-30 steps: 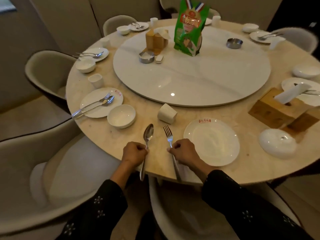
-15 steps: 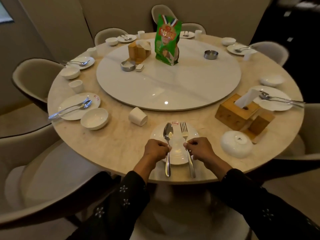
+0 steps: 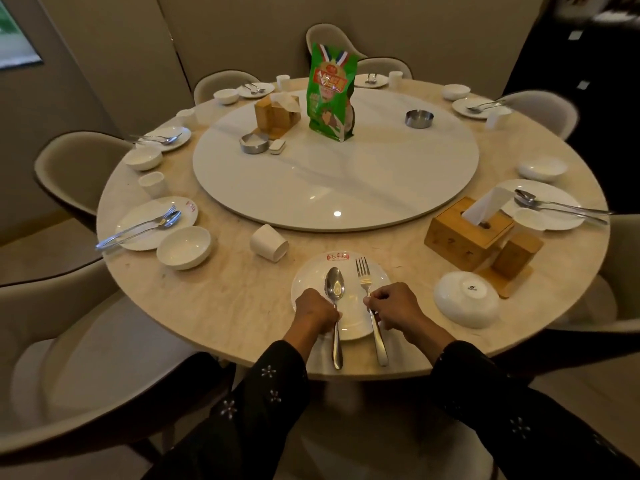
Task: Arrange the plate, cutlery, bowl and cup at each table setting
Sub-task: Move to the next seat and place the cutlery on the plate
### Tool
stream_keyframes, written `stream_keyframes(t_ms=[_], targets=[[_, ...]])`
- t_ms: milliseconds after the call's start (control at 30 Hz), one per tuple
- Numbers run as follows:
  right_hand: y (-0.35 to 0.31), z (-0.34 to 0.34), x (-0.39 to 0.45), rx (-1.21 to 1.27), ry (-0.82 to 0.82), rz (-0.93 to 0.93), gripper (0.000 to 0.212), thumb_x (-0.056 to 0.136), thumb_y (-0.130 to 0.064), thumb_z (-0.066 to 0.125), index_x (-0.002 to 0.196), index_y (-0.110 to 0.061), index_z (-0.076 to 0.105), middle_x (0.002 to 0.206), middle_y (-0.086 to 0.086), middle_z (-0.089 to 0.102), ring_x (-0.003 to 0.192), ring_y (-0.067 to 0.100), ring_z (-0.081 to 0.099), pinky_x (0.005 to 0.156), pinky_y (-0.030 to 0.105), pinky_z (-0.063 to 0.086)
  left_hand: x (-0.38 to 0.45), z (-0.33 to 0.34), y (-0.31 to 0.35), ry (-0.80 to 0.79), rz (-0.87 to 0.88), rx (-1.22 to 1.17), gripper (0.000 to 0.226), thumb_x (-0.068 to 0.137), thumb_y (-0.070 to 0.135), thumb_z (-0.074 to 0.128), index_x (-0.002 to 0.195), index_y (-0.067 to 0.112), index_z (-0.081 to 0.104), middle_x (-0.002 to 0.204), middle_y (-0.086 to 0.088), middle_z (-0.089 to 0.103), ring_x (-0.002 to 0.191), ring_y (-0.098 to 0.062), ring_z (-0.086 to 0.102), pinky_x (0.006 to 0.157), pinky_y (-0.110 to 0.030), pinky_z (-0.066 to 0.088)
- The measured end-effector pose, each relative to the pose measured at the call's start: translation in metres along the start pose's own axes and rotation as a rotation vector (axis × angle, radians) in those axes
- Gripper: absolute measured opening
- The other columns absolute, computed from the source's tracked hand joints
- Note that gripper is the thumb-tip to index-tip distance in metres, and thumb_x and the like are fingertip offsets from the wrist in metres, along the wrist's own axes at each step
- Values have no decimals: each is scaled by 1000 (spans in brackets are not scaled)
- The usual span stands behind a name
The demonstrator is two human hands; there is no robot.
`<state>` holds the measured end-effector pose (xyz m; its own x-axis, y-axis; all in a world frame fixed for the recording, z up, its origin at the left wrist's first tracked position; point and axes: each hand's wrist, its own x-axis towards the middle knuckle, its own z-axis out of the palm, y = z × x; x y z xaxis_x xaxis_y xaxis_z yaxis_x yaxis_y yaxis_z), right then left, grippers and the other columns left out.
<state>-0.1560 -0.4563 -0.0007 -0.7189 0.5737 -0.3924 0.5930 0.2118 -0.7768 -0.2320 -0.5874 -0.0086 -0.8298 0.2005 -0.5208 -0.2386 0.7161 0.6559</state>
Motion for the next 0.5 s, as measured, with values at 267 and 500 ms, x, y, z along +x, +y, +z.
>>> stream_keyframes(t_ms=[267,500], targets=[[-5,21,12,-109,-9,-44,21,86,-14,69,83,6,72,72,20,66,58,23,57,68,41,57,-2,2,-2,15,22,33,31,75,15,79,100,0,69,99,-17,70,89,-28,71,78,-39,60],[-6,30,16,-143,13,-70,15,84,-18,72,92,-6,72,77,7,66,54,15,56,64,33,54,2,4,-8,35,47,25,27,75,14,79,97,1,71,96,-17,71,89,-28,71,80,-40,60]])
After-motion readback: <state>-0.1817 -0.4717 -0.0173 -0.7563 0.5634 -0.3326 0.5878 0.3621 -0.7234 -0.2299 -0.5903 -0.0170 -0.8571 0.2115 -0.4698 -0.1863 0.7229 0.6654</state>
